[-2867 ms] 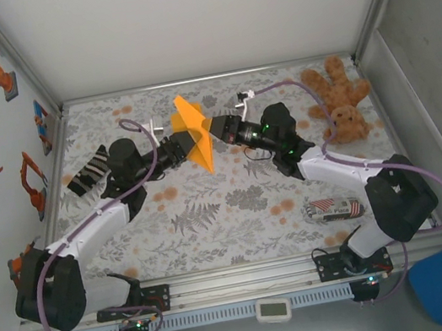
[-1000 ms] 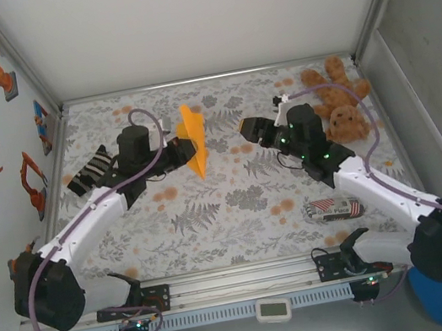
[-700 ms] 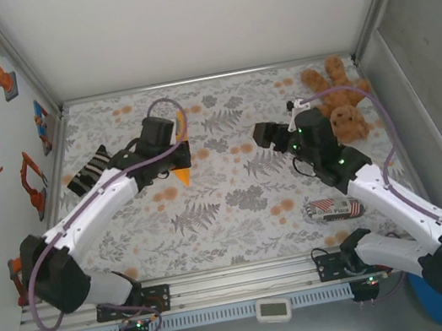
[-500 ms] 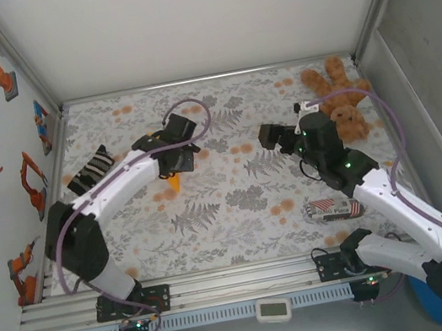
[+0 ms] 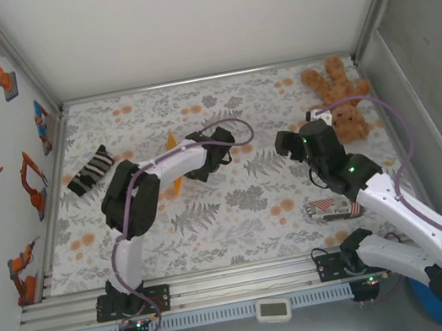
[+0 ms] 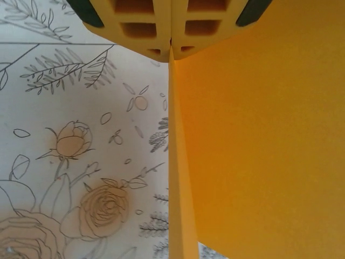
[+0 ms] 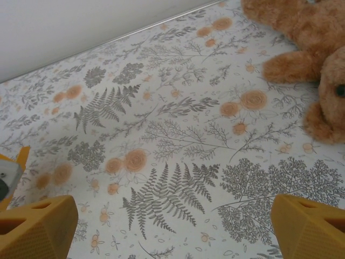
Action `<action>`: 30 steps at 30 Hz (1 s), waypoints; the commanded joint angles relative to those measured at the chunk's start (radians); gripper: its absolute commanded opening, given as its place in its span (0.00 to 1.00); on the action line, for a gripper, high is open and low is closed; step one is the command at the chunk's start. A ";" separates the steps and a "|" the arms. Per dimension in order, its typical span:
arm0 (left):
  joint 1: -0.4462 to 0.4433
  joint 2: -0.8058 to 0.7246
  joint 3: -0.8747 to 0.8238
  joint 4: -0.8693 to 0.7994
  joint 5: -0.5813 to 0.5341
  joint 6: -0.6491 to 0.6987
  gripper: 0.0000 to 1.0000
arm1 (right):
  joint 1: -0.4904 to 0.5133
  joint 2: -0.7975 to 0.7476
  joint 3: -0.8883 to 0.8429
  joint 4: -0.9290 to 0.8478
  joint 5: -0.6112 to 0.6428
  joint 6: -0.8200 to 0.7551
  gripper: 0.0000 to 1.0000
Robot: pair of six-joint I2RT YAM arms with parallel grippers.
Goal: Fold a paper plane with a square sheet of paper (pick it up from the middle)
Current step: Turn over the paper at the center of the table.
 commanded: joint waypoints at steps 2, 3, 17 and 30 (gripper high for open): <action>-0.022 0.056 0.047 -0.046 -0.052 0.010 0.07 | -0.004 -0.012 -0.012 -0.036 0.044 0.032 0.89; -0.027 0.065 0.052 -0.046 -0.047 0.007 0.08 | -0.004 -0.012 -0.015 -0.036 0.046 0.035 0.89; -0.055 0.140 0.101 -0.036 0.039 -0.029 0.16 | -0.004 0.000 -0.029 -0.040 0.041 0.067 0.89; -0.086 -0.063 0.035 0.085 0.459 -0.138 0.37 | -0.004 0.014 -0.028 -0.038 0.054 0.091 0.88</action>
